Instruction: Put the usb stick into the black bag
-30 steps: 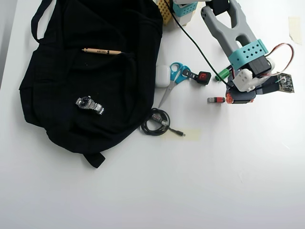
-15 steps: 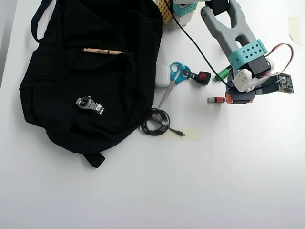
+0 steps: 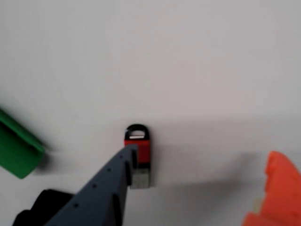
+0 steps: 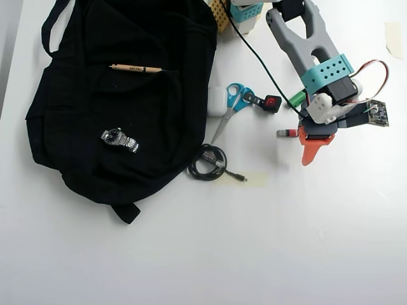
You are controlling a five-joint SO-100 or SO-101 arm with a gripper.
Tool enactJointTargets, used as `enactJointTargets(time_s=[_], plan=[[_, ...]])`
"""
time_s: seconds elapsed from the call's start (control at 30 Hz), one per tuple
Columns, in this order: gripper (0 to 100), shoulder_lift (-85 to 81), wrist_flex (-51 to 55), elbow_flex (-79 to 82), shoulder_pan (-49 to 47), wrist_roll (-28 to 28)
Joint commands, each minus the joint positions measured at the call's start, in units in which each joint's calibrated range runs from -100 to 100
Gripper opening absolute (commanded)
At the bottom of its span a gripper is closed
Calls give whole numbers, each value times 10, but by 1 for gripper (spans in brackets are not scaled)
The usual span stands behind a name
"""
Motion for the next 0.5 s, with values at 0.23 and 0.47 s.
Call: enactJointTargets(time_s=[0.23,0.47], plan=[[37,-12,0,44,-28,-40],[37,-10,-1,54,-31,-40]])
